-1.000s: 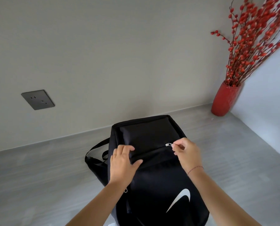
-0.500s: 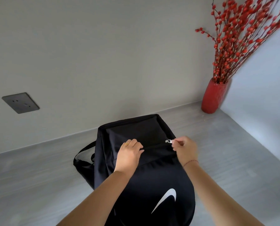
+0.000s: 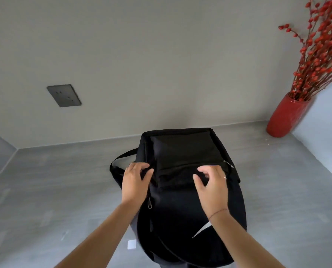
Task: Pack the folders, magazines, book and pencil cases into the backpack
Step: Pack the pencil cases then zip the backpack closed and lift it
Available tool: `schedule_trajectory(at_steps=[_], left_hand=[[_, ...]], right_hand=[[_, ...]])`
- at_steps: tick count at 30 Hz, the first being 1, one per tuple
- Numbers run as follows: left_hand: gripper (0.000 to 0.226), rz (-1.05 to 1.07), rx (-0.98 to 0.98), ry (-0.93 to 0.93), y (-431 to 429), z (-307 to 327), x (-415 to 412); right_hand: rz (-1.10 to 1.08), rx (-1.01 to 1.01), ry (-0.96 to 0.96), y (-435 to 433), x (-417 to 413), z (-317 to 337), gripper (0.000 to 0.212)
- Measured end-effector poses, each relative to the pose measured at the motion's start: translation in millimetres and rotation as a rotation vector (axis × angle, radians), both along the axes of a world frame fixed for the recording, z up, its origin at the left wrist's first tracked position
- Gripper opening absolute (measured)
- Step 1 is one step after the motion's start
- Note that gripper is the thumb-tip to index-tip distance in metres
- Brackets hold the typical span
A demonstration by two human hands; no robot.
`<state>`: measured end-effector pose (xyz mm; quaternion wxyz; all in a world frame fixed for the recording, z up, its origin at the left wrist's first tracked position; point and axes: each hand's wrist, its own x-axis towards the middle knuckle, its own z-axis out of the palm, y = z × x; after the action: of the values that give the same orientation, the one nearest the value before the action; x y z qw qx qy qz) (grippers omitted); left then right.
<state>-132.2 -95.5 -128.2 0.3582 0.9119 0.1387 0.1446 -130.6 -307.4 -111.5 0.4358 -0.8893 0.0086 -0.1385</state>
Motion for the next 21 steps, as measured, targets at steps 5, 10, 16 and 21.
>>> schedule_trajectory(at_steps=[5, 10, 16, 21], left_hand=[[0.019, 0.090, -0.188, 0.185, 30, -22, -34], [0.038, 0.131, -0.277, 0.471, 33, -41, -47], [0.046, 0.090, -0.393, 0.507, 21, -47, -42], [0.047, 0.024, -0.339, 0.505, 14, -36, -42]], right_hand=[[0.361, -0.140, 0.258, 80, -44, -20, 0.018], [0.221, -0.403, 0.428, 114, -53, -37, 0.027], [0.094, -0.253, 0.483, 123, -54, -43, 0.015], [0.081, 0.020, 0.540, 118, -62, -40, 0.019]])
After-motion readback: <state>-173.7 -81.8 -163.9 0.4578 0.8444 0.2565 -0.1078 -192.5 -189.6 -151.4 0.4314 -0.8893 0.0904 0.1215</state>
